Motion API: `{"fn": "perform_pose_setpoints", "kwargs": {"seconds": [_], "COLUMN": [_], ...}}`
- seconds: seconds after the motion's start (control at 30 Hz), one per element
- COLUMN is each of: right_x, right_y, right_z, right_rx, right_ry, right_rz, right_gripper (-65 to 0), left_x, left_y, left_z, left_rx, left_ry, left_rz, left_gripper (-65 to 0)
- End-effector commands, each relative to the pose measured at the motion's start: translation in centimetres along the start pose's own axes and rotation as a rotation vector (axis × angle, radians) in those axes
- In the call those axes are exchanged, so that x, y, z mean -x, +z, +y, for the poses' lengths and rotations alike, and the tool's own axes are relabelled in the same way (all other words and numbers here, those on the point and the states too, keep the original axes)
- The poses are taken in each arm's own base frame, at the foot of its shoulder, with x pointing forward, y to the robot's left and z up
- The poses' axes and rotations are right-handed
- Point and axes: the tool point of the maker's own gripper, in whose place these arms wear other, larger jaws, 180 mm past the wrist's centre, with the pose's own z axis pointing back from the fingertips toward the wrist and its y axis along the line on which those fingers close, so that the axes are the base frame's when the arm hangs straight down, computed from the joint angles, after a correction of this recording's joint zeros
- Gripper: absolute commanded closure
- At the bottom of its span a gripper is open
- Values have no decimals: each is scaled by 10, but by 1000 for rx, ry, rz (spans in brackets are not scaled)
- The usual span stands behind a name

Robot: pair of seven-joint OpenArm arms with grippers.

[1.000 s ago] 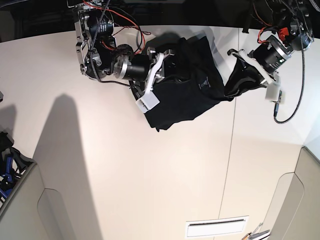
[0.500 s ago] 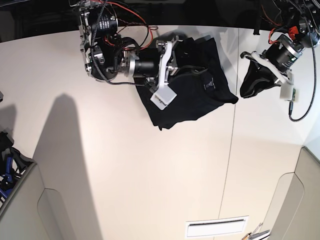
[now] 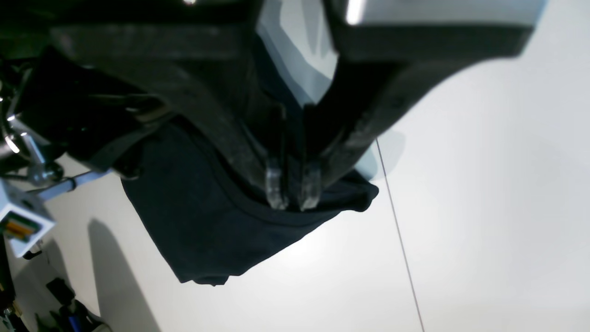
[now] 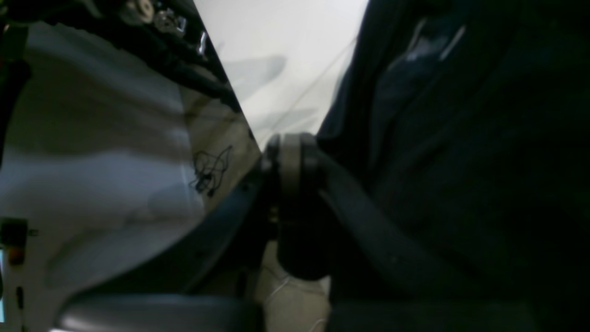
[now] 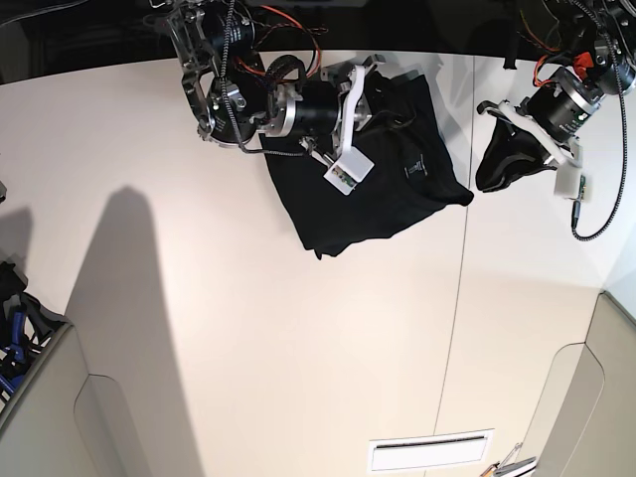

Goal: Fold the T-shirt properly
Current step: 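Lay the right gripper's end onto the stack and press it flat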

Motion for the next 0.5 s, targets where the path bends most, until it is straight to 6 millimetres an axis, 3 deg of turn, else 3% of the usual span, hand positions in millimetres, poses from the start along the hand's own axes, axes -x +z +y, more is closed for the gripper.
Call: {"fn": "perform_pose_setpoints", "kwargs": {"seconds": [0.0,0.17,0.3,0.4,0.47], "right_x": [-11,5,6,-8,-28], "right_y": [-2,-16,-22,-19,-12], "right_z": [7,19,29,27,25], "right_rx": [-28,-77,-104,-101,-94], "right_ry": [11,2,28,58,97], "right_rz": [-37,19,37,15,-25], "right_gripper": [0,0,0,0,0], "left_x": [-12,-12,-13,-12,-11], "left_y": [2,2,2,2,2], "left_z": [-5,-5,-5,-5,-5], "left_rx": [21,22,22,21,21], "left_ry": [-19,-19,-19,-21,-22], "left_rz": [-44,-44,-45,-42,-36], "left_gripper": [-56,-56,-56,-55,-21]}}
